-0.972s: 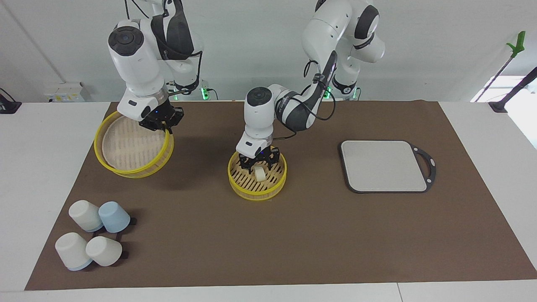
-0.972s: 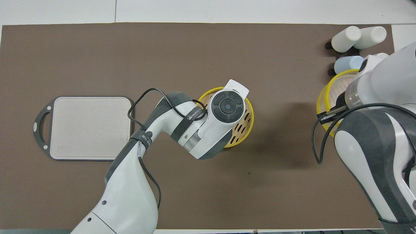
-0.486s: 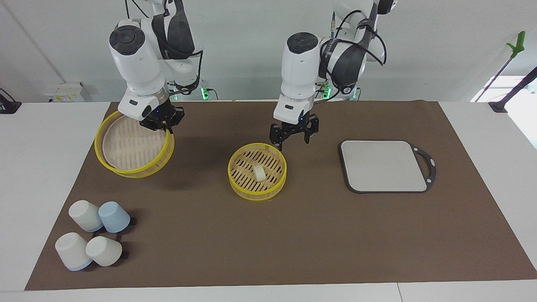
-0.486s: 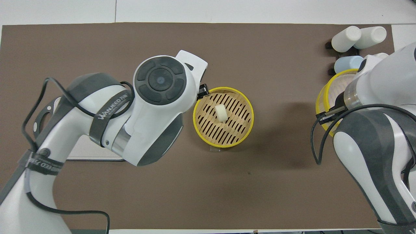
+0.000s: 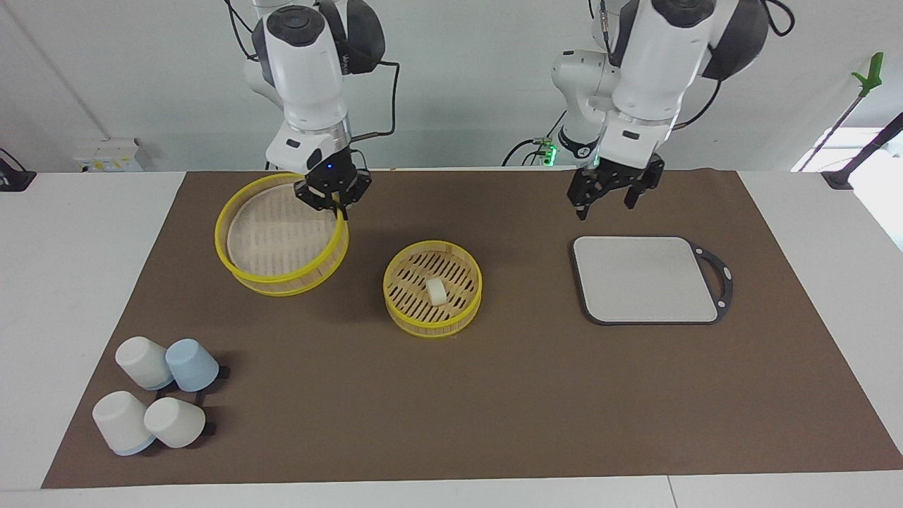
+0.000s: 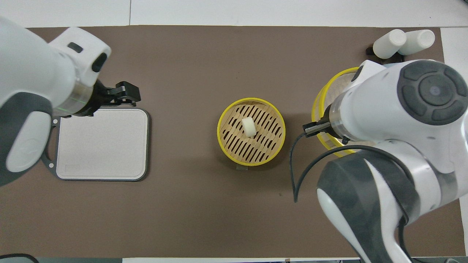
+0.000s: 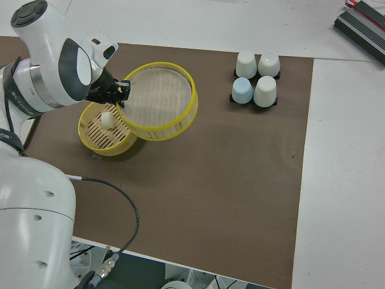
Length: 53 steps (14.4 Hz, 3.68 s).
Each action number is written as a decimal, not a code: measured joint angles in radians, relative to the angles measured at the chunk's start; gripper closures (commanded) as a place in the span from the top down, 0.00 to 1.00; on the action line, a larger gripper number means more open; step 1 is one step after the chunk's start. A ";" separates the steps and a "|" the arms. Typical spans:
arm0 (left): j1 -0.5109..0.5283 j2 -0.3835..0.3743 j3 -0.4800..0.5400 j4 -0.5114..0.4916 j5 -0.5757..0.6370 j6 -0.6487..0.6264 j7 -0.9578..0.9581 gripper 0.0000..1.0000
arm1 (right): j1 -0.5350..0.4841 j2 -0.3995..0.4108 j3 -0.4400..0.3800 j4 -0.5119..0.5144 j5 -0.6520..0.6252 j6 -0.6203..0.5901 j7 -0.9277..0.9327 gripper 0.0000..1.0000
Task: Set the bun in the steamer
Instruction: 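Withdraw the left gripper to the tray while the right gripper brings the lid, then lower the yellow lid onto the steamer with the right gripper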
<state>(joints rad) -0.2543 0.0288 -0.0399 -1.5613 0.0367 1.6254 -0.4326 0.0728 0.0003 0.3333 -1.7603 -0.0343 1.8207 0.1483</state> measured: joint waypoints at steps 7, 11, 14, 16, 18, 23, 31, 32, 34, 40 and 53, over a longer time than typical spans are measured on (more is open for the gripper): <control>0.154 -0.034 0.001 -0.033 -0.009 -0.056 0.237 1.00 | 0.287 0.290 -0.003 0.179 -0.129 0.121 0.318 0.00; 0.209 -0.051 0.002 -0.066 -0.009 -0.055 0.322 1.00 | 0.353 0.408 -0.006 0.261 -0.221 0.125 0.375 0.00; 0.211 -0.068 -0.001 -0.099 -0.009 -0.046 0.331 1.00 | 0.382 0.466 -0.007 0.297 -0.237 0.146 0.423 0.00; 0.211 -0.083 -0.005 -0.138 -0.010 -0.014 0.331 1.00 | 0.378 0.477 -0.011 0.301 -0.237 0.168 0.428 0.00; 0.210 -0.096 -0.007 -0.176 -0.011 0.021 0.331 1.00 | 0.375 0.482 -0.018 0.294 -0.237 0.190 0.428 0.00; 0.210 -0.103 -0.007 -0.198 -0.016 0.048 0.367 1.00 | 0.378 0.492 -0.018 0.274 -0.237 0.194 0.428 0.00; 0.222 -0.103 -0.001 -0.198 -0.075 0.050 0.374 1.00 | 0.387 0.492 -0.013 0.257 -0.237 0.187 0.478 0.00; 0.222 -0.103 -0.001 -0.198 -0.075 0.050 0.375 1.00 | 0.388 0.492 -0.013 0.257 -0.237 0.186 0.481 0.00; 0.222 -0.105 -0.001 -0.198 -0.075 0.050 0.376 1.00 | 0.389 0.492 -0.013 0.257 -0.237 0.186 0.485 0.00; 0.222 -0.106 -0.001 -0.194 -0.075 0.051 0.380 1.00 | 0.390 0.492 -0.013 0.253 -0.237 0.189 0.506 0.00; 0.222 -0.109 -0.002 -0.193 -0.061 0.051 0.384 1.00 | 0.394 0.474 -0.016 0.197 -0.241 0.246 0.552 0.00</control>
<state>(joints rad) -0.0322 -0.0803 -0.0415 -1.7543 -0.0244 1.6759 -0.0489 0.4671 0.4743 0.3176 -1.5630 -0.2754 2.0664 0.7008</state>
